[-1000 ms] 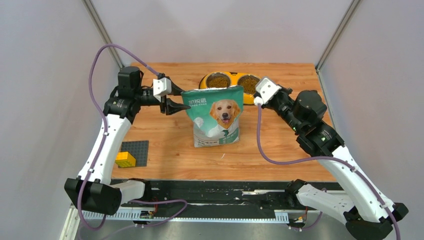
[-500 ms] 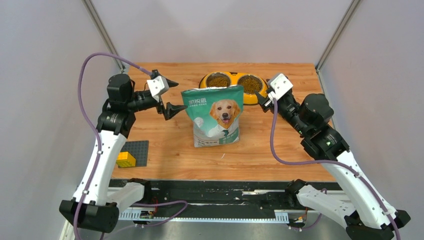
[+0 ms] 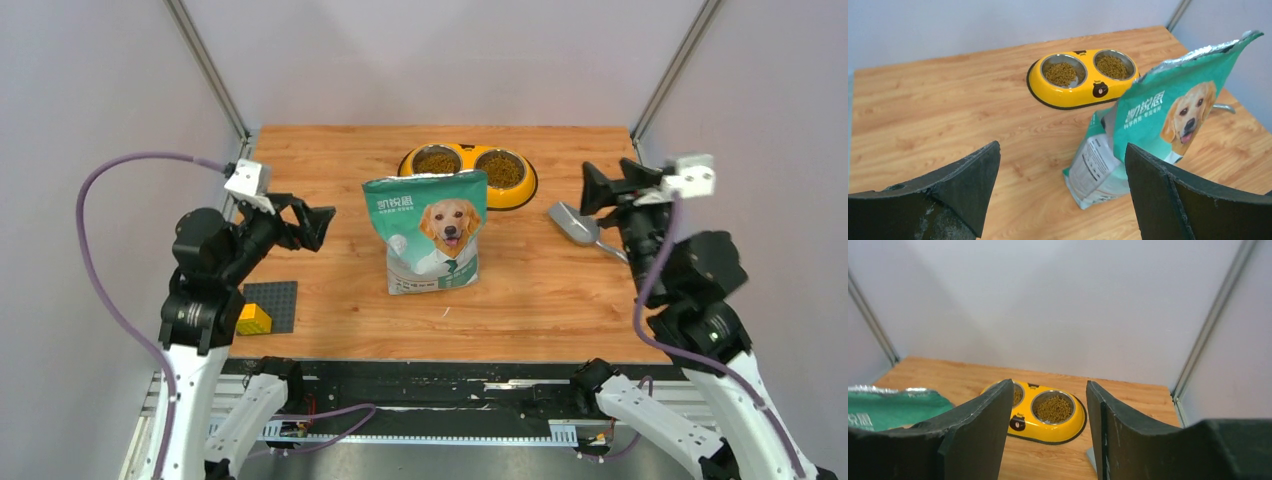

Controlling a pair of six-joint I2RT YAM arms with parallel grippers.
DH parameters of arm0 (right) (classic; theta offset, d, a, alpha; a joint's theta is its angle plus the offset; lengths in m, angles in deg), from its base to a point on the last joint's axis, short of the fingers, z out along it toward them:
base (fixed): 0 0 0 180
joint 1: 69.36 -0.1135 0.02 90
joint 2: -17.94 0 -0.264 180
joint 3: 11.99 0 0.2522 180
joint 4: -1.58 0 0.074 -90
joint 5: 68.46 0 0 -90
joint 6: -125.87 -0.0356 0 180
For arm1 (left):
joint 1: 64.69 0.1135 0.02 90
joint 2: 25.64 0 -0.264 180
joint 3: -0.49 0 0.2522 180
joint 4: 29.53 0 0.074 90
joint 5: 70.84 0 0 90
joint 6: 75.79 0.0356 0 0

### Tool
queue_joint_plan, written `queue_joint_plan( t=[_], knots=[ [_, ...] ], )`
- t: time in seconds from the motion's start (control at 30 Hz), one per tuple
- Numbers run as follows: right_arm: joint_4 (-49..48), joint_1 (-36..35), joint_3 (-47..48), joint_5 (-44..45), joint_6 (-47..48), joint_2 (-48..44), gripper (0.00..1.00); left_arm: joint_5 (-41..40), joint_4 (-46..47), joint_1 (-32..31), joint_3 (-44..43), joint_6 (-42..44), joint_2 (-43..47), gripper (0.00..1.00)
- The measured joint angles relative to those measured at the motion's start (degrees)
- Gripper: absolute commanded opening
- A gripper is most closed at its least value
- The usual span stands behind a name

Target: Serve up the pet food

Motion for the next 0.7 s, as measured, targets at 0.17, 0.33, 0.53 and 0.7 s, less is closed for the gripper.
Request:
queue_joint_plan(
  t=[0.17,0.33,0.53,0.7],
  knots=[
    [0.31,0.02,-1.11,8.46,-6.34,-10.01,0.83,-5.46,-6.21,-0.02,1.31,-6.34,8.5,1.0],
    [2.14,0.02,-0.55,15.72,-11.37,-18.1,1.0,-9.25,-11.74,0.0,0.24,-8.44,12.94,1.0],
    [8.15,0.04,-0.13,23.26,-16.79,-20.59,1.0,-11.19,-16.92,-0.02,-0.35,-8.63,14.27,1.0],
    [11.13,0.02,-0.11,25.35,-19.96,-23.61,1.0,-10.71,-18.97,-0.02,-0.44,-8.61,14.64,1.0]
  ],
)
